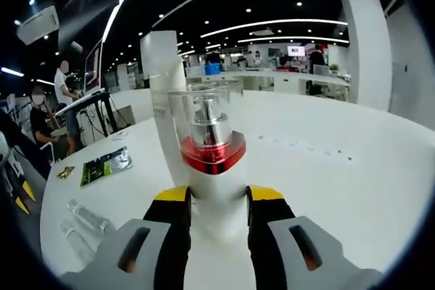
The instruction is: Arrange the skincare products in the storage area until every visible bottle or jar stands upright without overlapping.
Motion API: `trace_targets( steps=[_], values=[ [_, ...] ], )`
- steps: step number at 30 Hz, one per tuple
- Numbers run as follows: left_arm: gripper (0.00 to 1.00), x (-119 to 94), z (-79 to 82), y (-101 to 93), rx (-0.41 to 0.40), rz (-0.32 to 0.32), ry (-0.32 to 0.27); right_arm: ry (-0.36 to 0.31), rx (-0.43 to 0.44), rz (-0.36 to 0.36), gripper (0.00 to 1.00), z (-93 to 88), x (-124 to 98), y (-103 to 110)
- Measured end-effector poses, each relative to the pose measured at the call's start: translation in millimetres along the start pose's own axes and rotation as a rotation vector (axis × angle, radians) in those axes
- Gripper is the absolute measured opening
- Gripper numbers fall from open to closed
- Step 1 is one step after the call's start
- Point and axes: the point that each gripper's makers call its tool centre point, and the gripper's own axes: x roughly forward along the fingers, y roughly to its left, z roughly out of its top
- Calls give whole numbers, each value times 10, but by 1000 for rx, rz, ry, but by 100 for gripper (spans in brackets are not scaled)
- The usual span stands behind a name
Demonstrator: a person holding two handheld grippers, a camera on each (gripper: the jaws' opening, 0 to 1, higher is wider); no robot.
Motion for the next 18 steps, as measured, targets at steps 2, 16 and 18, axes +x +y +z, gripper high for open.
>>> trace_targets(
  steps=[2,16,18],
  values=[
    [26,0,-1,7,-1,3,0,-3,2,-5,29,0,12,-4],
    [26,1,-3,20,-6,8,-1,24,-7,-4,31,-53,33,15],
    [26,1,-3,24,-10,9,-1,29,32,-17,32,-120,-10,31]
  ],
)
